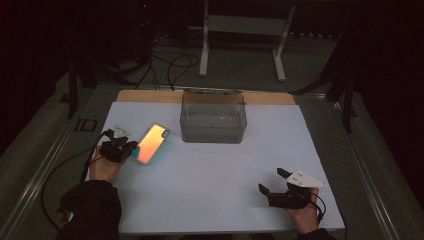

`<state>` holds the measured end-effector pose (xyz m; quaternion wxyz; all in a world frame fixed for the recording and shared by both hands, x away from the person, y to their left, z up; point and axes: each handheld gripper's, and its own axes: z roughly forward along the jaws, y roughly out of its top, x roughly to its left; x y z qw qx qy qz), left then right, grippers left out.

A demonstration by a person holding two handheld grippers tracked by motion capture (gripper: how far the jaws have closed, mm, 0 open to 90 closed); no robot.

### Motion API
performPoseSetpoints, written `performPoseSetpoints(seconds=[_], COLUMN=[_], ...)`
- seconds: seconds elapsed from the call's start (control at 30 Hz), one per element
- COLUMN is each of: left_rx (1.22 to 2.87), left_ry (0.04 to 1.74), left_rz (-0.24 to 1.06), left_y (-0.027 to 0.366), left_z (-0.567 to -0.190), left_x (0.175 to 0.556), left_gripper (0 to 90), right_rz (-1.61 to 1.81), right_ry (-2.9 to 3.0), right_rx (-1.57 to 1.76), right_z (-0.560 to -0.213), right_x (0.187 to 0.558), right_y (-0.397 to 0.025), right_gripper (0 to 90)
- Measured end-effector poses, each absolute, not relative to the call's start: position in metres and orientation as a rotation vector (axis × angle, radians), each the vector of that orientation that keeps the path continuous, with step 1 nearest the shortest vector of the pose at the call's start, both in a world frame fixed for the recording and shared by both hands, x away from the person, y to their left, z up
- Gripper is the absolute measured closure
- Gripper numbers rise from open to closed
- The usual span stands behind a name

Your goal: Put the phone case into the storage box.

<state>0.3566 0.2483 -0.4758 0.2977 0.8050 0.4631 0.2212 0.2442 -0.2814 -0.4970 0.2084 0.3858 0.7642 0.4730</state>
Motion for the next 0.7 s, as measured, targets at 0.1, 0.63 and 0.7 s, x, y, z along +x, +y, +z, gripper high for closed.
performPoseSetpoints(seconds=[0.1,0.63,0.7], left_rx=[2.129,2.047,2.038], left_ry=[1.225,1.156,1.150], left_rz=[0.591,0.586,0.584], left_y=[0.246,0.233,0.232], left_z=[-0.473,-0.459,-0.458], left_x=[0.355,0.336,0.333], left_gripper=[89.2,89.2,89.2], right_rz=[1.314,1.325,1.327], right_ry=[2.131,2.135,2.136], right_rx=[1.072,1.089,1.095], right_z=[-0.497,-0.499,-0.499], right_x=[0.244,0.246,0.247], right_y=[-0.281,-0.279,-0.278], right_gripper=[9.6,9.5,9.5])
